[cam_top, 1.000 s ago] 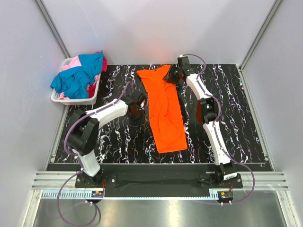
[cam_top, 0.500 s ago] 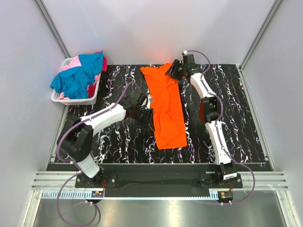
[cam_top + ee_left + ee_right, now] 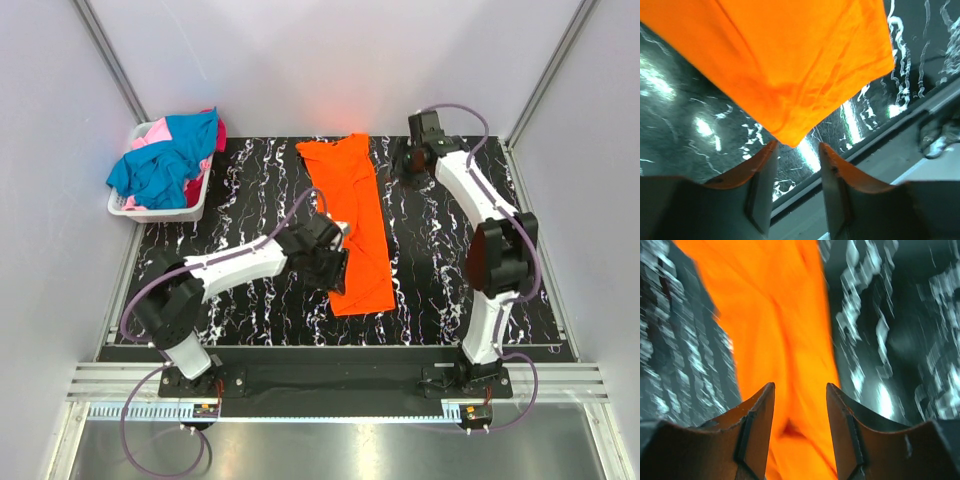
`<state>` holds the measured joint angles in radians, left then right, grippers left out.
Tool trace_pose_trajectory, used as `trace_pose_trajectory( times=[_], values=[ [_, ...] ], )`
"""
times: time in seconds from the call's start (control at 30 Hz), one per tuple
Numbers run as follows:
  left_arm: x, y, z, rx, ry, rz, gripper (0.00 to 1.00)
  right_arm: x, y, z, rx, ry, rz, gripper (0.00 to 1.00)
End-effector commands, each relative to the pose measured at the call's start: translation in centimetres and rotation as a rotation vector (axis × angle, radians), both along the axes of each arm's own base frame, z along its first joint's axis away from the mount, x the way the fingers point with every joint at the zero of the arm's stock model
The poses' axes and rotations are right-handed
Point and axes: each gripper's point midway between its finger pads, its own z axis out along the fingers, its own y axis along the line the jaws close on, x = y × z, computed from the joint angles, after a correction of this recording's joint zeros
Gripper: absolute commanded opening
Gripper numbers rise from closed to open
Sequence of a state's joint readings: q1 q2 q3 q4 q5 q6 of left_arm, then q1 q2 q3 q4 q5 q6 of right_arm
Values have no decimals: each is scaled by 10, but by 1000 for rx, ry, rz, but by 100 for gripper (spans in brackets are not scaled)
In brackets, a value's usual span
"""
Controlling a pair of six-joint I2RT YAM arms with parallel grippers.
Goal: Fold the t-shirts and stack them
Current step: Fold the tshirt
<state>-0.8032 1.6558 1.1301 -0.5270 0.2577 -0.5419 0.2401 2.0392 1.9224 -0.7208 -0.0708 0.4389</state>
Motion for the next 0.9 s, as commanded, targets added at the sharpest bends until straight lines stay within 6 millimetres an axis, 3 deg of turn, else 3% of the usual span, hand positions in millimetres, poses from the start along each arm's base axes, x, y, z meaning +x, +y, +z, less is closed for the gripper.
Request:
trace_pose_trajectory(
  times=[0.0,0.03,0.1,0.13,0.2,0.23,0.27,0.3,0.37,0.53,0.57,0.67,0.87],
  values=[
    [-1,-1,-4,106,-148,40,47,-62,-17,-24,-74,128,-33,53],
    [-5,0,-7,123,-155,42,47,-83,-16,-40,-63,186,-19,53],
    [-8,8,-15,187,-205,94,48,-104,-10,-32,-16,187,-3,53],
    [-9,12,-17,203,-219,119,48,-122,-11,-47,-20,230,-4,53],
    [-8,28,-22,252,-271,225,48,-140,0,-41,24,220,22,54],
    [-7,34,-23,257,-280,266,49,-156,4,-53,31,258,39,54],
    [-8,44,-32,270,-284,329,49,-165,12,-53,57,266,52,54],
    [-7,47,-29,246,-295,351,50,-171,17,-48,77,250,67,54],
    [-6,48,-34,210,-309,377,50,-188,23,-58,103,284,86,54],
    [-7,30,-30,109,-310,341,50,-209,25,-63,124,303,98,54],
    [-9,16,-24,47,-298,309,50,-210,25,-64,123,307,96,54],
    [-12,0,-11,-68,-287,290,50,-216,22,-72,111,317,94,53],
    [-8,-6,8,-166,-321,323,50,-223,22,-83,123,332,96,53]
  ],
)
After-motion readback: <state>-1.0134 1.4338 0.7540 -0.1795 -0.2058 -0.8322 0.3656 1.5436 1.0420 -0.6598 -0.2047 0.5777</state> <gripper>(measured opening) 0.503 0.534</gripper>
